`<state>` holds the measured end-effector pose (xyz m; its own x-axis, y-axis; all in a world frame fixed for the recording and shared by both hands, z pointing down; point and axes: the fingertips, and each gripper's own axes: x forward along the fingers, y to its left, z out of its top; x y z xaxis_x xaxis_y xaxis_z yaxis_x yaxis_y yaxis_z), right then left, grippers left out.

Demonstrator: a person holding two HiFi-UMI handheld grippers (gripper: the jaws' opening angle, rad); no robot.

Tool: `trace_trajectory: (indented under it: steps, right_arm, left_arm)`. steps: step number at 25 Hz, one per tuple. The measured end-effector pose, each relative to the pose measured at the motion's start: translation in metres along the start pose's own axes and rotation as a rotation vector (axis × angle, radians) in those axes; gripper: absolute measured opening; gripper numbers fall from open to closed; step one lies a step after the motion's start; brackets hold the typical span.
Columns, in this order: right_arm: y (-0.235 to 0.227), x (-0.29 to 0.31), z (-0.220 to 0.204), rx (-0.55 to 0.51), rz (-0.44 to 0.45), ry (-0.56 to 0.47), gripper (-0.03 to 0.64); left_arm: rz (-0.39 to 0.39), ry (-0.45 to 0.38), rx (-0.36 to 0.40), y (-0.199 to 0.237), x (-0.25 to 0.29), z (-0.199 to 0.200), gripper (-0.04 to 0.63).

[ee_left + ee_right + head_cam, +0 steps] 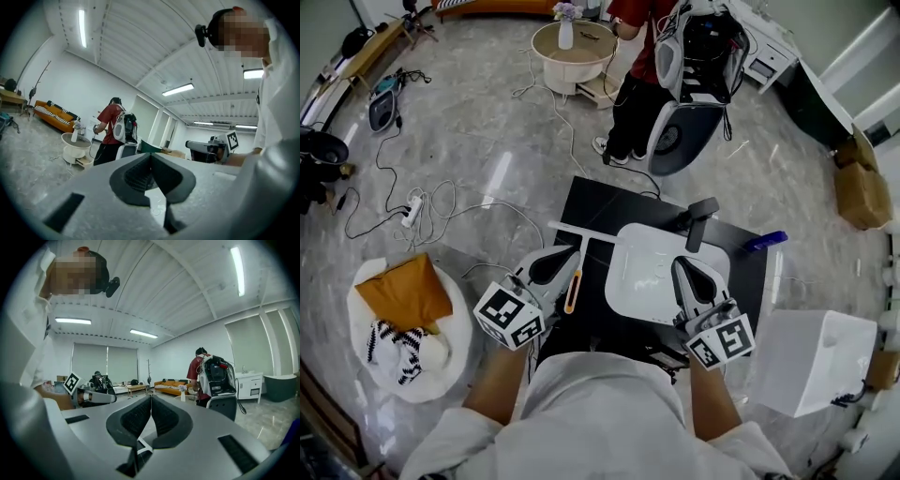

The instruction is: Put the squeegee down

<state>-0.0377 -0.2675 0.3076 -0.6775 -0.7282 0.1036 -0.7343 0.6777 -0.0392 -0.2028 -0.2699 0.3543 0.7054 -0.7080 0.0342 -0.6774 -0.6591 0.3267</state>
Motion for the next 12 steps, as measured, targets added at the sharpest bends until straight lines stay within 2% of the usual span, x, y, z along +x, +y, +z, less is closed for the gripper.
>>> trace_trajectory:
  steps: [7, 12]
  right_arm:
    - [0.007, -0.037, 0.015, -0.047, -0.020, -0.047, 0.014]
    - [0.015, -0.088, 0.012, -0.070, 0.021, -0.079, 0.014]
  left_arm:
    - [0.073, -0.051, 0.112, -0.043, -0.037, 0.014, 0.015]
    - [0.115, -0.056, 0.119, -0.087, -0.048, 0.001, 0.017]
